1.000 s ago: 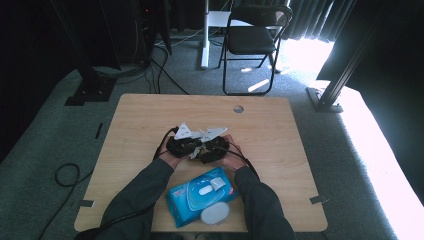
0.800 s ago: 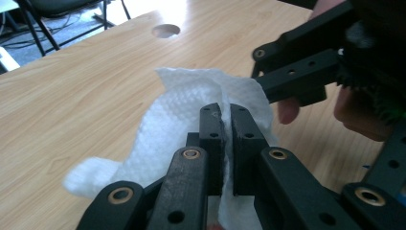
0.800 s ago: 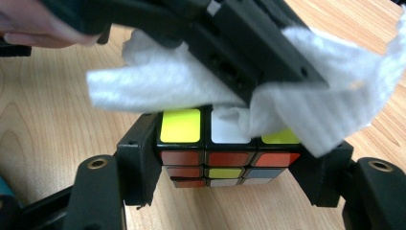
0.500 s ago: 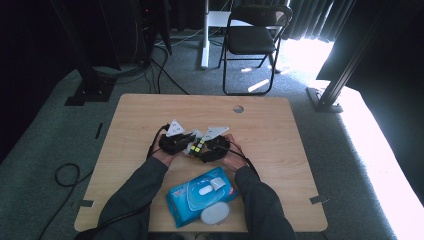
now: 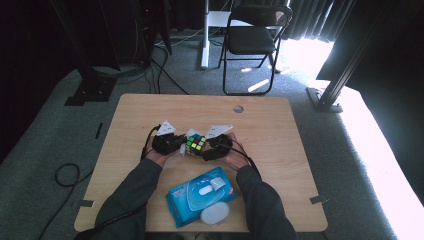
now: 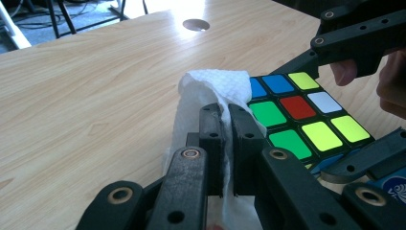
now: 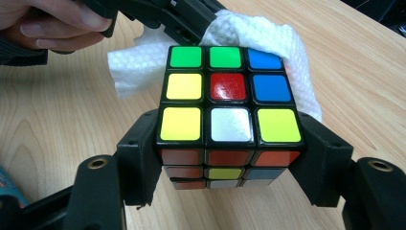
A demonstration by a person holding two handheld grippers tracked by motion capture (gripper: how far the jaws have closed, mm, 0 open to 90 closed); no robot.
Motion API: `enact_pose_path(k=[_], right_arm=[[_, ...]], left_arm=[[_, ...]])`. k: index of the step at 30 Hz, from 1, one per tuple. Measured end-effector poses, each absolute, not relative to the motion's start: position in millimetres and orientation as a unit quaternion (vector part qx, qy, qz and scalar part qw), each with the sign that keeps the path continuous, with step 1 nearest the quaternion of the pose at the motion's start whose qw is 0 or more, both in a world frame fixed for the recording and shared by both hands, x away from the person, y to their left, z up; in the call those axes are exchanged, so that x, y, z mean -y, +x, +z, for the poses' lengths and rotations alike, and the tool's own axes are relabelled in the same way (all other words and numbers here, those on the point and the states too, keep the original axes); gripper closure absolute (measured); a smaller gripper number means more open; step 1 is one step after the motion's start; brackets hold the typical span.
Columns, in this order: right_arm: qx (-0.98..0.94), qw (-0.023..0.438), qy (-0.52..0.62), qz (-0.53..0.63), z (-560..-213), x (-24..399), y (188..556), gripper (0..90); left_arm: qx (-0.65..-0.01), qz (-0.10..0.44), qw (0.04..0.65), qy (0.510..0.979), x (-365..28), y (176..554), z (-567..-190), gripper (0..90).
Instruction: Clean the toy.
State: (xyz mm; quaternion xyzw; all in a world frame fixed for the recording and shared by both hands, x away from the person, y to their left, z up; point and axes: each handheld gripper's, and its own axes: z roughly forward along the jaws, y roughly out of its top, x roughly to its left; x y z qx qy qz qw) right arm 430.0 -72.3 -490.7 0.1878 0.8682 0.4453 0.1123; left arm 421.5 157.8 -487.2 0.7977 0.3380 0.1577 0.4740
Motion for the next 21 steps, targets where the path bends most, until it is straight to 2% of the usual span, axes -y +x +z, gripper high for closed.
enact_pose_path(k=[21], right_arm=[[-0.873, 0.104, 0.173, 0.443, -491.2, 73.5, 426.3, 34.4]], left_arm=[[-0.325, 0.13, 0.481, 0.804, -161.3, 421.9, -487.1, 85.9]])
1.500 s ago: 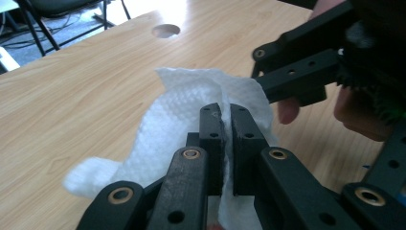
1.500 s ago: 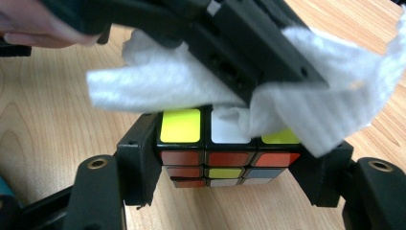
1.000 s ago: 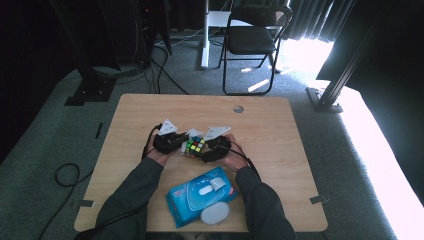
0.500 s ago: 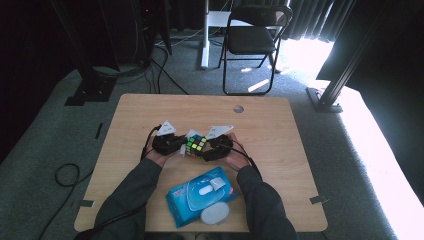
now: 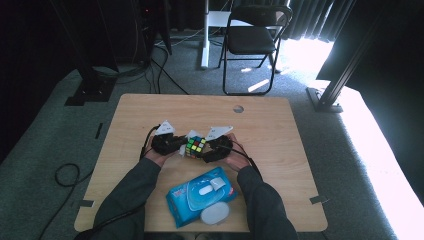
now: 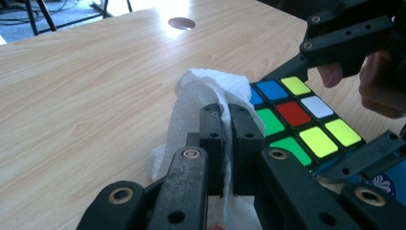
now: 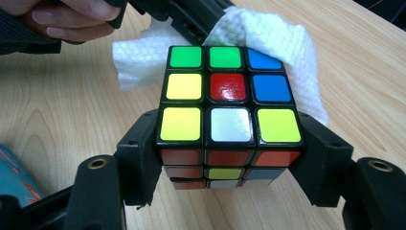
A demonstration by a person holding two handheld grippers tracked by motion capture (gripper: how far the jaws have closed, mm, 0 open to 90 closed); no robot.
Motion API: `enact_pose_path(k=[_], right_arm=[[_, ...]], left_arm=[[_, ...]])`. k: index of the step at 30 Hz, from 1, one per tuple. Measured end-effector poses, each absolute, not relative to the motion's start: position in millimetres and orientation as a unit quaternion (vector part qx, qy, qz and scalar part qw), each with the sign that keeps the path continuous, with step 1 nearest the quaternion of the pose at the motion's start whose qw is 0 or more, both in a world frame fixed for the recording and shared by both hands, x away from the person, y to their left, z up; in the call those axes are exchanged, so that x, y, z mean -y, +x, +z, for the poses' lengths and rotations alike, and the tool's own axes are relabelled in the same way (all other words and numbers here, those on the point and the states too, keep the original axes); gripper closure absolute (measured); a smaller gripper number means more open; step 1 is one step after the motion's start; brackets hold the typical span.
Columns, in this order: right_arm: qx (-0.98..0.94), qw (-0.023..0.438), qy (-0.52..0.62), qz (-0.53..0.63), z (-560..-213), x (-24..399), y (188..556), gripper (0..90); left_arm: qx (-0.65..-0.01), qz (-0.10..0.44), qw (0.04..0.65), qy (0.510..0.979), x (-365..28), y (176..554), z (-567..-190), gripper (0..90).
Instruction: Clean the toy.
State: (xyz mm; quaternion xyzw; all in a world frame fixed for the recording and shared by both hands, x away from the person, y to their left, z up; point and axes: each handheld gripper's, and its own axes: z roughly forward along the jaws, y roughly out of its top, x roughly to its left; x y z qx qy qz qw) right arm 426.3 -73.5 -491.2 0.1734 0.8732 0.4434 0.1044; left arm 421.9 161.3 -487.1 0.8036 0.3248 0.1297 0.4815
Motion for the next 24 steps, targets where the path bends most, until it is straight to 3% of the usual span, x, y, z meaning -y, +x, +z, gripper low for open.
enact_pose_path(k=[24], right_arm=[[-0.855, 0.107, 0.205, 0.464, -487.2, 91.0, 433.0, 34.4]], left_arm=[[-0.313, 0.115, 0.455, 0.826, -157.5, 418.2, -500.8, 85.9]])
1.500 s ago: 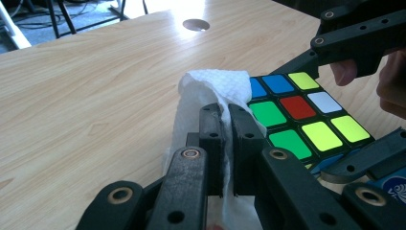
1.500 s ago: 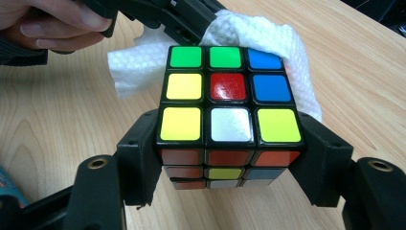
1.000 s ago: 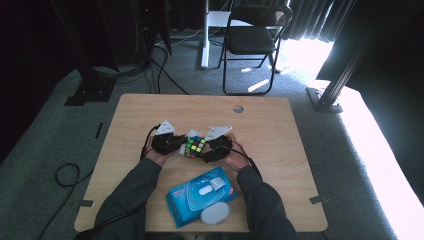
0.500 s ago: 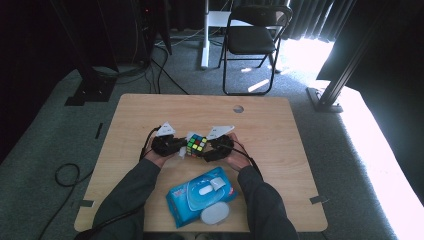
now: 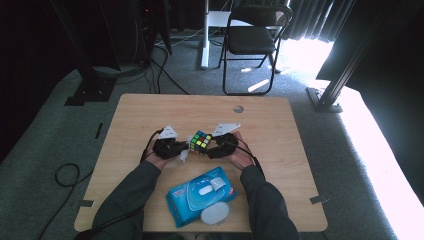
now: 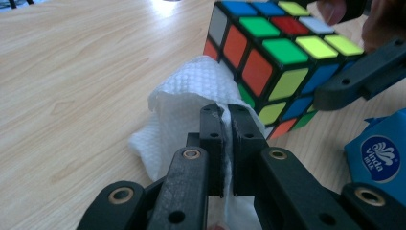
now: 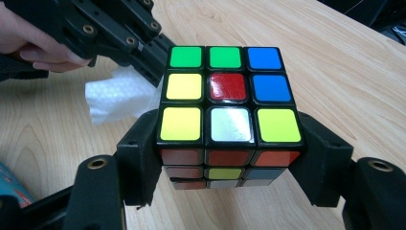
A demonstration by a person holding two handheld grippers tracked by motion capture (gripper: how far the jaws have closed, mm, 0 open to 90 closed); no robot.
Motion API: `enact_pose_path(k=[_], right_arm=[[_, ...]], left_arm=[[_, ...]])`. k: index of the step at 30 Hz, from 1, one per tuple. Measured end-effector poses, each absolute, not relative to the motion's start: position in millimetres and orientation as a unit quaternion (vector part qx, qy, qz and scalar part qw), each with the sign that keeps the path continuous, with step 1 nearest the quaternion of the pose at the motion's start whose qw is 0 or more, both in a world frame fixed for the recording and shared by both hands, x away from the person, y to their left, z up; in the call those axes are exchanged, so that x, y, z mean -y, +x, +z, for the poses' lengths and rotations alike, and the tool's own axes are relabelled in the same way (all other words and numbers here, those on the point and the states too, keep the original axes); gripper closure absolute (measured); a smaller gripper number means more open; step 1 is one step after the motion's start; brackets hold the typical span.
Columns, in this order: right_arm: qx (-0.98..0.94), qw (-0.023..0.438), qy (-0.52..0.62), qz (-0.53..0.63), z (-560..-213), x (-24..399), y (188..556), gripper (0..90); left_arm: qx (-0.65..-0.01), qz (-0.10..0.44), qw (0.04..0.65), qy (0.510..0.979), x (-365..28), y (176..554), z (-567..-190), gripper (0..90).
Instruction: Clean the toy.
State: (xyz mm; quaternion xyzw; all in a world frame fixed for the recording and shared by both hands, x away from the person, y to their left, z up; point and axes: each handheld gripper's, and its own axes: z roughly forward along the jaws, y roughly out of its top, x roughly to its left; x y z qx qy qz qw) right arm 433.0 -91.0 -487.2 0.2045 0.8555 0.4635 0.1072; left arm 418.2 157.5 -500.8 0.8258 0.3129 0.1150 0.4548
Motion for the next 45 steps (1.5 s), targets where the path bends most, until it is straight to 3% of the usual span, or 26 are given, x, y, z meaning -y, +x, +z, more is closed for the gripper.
enact_pose_path(k=[14, 45], right_arm=[[-0.849, 0.108, 0.21, 0.473, -484.5, 92.1, 433.4, 34.4], [-0.867, 0.085, 0.171, 0.46, -491.0, 75.9, 425.9, 34.4]], left_arm=[[-0.319, 0.119, 0.432, 0.836, -155.4, 419.2, -509.9, 85.7], [-0.324, 0.112, 0.468, 0.815, -161.2, 429.8, -492.7, 85.7]])
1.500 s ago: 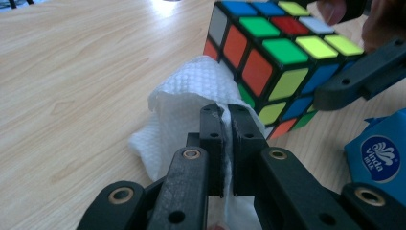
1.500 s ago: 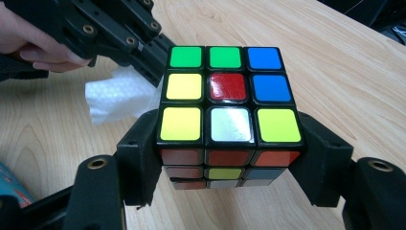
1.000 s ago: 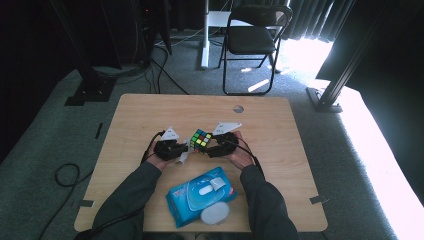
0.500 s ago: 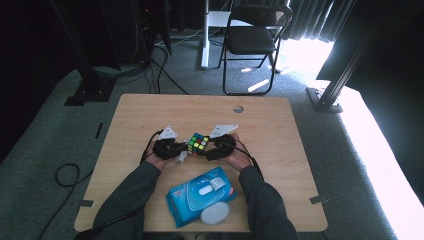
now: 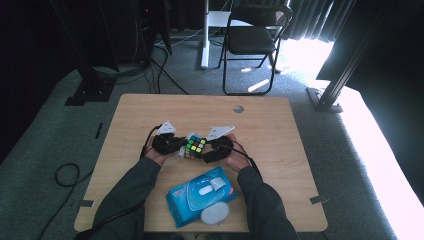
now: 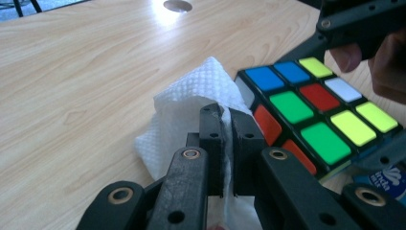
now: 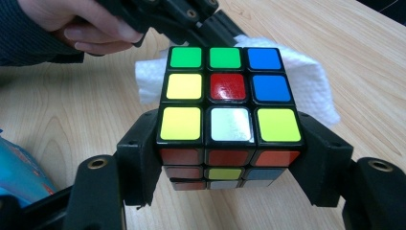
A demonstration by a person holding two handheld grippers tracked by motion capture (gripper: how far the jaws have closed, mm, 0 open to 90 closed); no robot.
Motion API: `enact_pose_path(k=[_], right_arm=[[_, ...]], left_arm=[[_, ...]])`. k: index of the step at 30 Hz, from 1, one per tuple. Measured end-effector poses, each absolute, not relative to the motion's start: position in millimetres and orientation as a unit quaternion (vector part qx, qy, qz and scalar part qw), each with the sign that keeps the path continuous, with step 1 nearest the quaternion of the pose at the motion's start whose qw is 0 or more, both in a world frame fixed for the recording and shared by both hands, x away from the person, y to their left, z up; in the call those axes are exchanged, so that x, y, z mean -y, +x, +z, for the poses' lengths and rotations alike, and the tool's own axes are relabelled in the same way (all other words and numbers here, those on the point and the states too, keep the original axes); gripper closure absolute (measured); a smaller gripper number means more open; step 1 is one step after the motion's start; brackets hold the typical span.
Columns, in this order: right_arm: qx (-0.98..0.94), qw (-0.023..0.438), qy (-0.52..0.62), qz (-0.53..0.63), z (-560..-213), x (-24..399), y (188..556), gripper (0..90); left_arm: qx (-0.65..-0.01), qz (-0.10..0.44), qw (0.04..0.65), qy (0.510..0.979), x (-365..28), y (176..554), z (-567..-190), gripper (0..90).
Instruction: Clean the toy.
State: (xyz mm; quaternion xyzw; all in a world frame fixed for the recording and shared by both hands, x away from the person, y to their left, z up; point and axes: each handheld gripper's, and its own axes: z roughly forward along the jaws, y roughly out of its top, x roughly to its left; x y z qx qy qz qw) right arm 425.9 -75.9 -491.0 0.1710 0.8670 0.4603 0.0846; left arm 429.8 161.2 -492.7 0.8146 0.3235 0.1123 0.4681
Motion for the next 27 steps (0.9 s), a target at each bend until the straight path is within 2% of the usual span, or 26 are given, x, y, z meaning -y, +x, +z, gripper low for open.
enact_pose_path(k=[11, 27], right_arm=[[-0.871, 0.081, 0.165, 0.455, -492.4, 75.8, 424.6, 34.4], [-0.864, 0.086, 0.175, 0.463, -486.3, 79.6, 428.4, 34.4]], left_arm=[[-0.318, 0.12, 0.478, 0.81, -159.8, 428.1, -482.8, 85.5], [-0.33, 0.103, 0.453, 0.822, -159.6, 429.6, -505.3, 85.7]])
